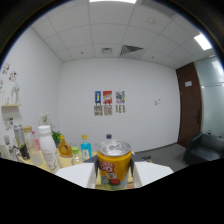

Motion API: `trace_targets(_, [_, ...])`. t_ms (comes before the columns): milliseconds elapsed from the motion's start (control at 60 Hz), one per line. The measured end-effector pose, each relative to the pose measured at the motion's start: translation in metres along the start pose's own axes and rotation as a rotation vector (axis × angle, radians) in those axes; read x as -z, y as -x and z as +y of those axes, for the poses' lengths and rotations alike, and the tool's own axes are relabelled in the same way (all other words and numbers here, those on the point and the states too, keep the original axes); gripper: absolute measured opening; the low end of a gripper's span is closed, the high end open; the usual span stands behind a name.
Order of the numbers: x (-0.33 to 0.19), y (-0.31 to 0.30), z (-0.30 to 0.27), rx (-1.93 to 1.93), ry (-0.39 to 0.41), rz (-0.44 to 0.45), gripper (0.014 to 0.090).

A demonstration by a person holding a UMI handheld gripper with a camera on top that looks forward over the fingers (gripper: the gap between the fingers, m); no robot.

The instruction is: Make me a cup of Vodka Sunrise.

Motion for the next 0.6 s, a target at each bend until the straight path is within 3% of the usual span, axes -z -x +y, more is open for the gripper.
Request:
trace_targets(167, [0.046, 0.019, 0.046, -0.030, 0.039, 0.009, 0.0507])
trace_targets(417, [0.067, 0.058, 0.203, -0.104, 0.268, 0.038, 0.0506])
trace_targets(600, [0.060, 0.074, 0.257, -0.045, 0.344, 0.055, 0.0507])
